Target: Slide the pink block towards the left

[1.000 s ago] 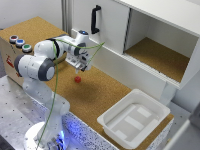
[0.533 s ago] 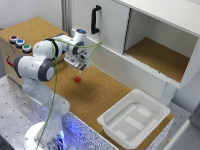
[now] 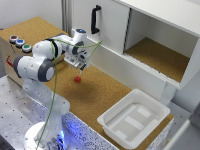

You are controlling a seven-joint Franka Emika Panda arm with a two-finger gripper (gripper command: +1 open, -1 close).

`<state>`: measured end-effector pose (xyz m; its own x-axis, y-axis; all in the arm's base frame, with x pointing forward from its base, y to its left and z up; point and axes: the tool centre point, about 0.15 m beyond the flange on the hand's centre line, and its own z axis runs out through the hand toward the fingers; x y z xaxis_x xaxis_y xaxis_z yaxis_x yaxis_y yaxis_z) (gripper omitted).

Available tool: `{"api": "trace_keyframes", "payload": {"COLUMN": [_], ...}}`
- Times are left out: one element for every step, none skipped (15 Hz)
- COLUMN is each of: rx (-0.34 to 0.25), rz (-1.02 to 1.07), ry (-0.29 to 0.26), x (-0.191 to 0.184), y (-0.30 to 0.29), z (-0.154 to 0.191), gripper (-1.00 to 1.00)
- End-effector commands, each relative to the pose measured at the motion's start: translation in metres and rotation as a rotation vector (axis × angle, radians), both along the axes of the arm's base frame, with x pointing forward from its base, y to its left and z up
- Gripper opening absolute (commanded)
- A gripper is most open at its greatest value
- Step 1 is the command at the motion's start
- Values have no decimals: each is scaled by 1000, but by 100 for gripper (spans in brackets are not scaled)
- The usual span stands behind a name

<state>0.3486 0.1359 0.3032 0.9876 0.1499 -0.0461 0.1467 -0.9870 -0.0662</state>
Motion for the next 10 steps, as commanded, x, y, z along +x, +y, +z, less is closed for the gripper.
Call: {"api": "trace_keyframes", "payload": {"rx": [-1, -1, -1, -1, -1, -1, 0, -27, -23, -49], "rz": [-12, -12, -12, -12, -12, -12, 0, 10, 17, 41], "ry": [-21, -21, -21, -21, -21, -21, 0, -44, -55, -69], "x": [-3, -3, -3, -3, -3, -3, 0, 5, 10, 10], "y": [7, 7, 7, 7, 7, 7, 0, -1, -4, -4], "z": [-2, -2, -2, -2, -2, -2, 0, -2, -10, -18], "gripper": [100, 100, 100, 100, 100, 100, 100, 100, 100, 100]}}
